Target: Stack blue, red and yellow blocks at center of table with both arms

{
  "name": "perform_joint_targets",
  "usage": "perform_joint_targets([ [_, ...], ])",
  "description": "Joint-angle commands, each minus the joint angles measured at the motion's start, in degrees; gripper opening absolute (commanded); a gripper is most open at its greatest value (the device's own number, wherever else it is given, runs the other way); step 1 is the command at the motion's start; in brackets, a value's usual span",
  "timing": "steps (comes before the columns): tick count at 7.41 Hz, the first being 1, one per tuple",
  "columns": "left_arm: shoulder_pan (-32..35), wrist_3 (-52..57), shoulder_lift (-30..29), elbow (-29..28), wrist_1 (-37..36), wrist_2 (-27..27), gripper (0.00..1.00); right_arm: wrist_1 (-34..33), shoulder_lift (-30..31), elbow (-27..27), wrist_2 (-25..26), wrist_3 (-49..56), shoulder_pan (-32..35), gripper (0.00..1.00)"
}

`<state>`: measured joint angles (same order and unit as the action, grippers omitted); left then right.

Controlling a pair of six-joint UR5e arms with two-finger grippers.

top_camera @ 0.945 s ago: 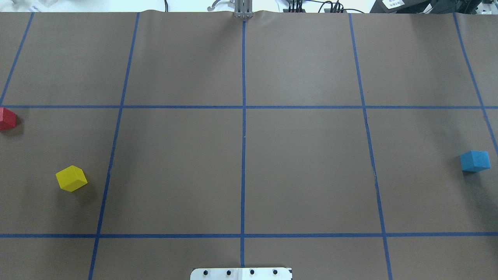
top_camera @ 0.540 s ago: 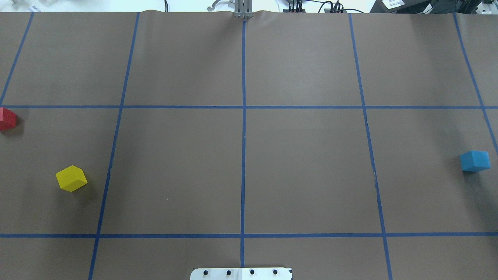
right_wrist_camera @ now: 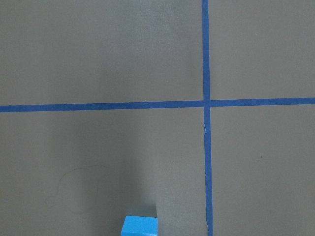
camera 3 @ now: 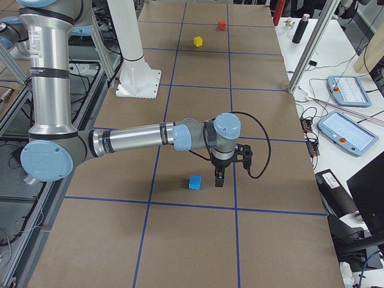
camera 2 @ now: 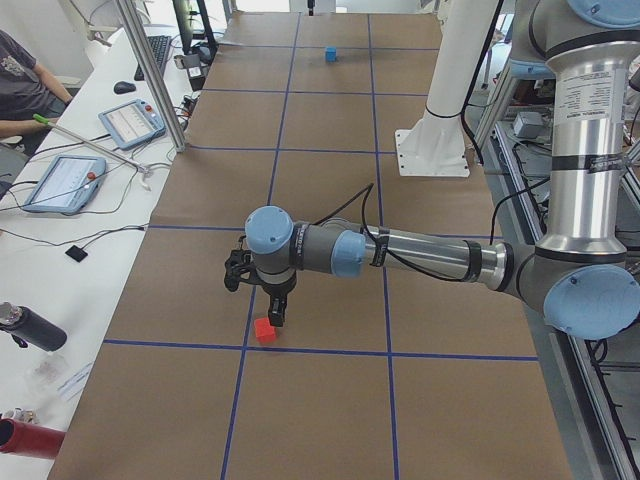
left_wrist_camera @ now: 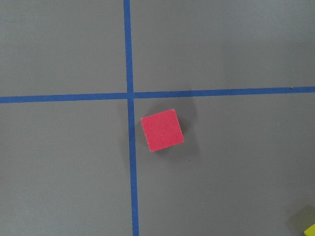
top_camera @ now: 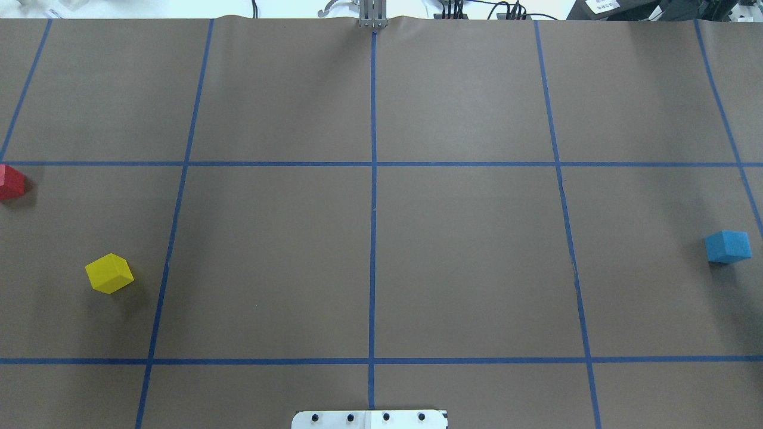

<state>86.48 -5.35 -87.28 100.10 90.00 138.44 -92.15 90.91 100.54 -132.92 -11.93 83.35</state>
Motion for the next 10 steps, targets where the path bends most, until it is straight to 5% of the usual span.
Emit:
perform_joint_targets([
  [1, -0.1, 0.1, 0.0, -0.2, 0.0, 0.0, 1.0, 0.0, 0.1, -0.4, -0.1, 0.0, 0.0, 1.0],
  [5, -0.2, 0.0, -0.1, -0.3, 0.0, 0.0, 1.0, 2.1, 1.1, 0.6, -2.0, -0.1, -4.1, 1.0],
  [7, -0.2, 0.0, -0.1, -0.2, 0.0, 0.0, 1.0, 19.0, 8.3, -0.2, -0.8, -1.2, -6.4, 1.0],
  [10, -0.3, 0.1, -0.1, -0.3, 0.0, -0.1, 1.0, 20.4, 9.2, -2.6, -0.7, -6.0, -10.7, 1.0],
])
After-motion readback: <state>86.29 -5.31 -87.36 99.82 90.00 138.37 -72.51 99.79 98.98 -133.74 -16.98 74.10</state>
